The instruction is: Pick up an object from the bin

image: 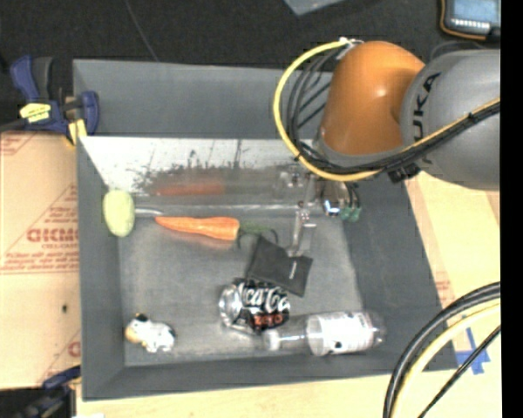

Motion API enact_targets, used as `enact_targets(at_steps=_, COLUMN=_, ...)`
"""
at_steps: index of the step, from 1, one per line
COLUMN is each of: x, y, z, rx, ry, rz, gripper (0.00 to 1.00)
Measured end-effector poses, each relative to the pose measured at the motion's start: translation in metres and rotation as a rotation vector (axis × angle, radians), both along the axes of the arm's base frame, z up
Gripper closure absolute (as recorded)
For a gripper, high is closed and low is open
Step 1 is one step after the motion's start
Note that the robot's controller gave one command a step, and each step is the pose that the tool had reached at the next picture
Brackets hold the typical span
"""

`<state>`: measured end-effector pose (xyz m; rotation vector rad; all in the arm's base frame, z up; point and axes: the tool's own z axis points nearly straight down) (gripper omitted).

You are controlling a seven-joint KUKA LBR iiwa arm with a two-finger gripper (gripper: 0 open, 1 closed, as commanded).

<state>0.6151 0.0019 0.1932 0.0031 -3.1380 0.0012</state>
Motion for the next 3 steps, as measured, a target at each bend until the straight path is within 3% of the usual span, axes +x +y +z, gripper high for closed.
enact_targets(at_steps=1, x=0.002, y=0.0, z=0.005, rx=0.0, ry=-0.008, rz=0.0, gripper=0.0)
enact_targets(at_steps=2, x=0.003, y=0.001, z=-0.031, rx=-0.001, ry=-0.017, rz=0.027, gripper=0.0)
enact_targets(at_steps=3, x=0.004, y=0.004, z=-0.092, rx=-0.001, ry=-0.014, rz=0.067, gripper=0.0)
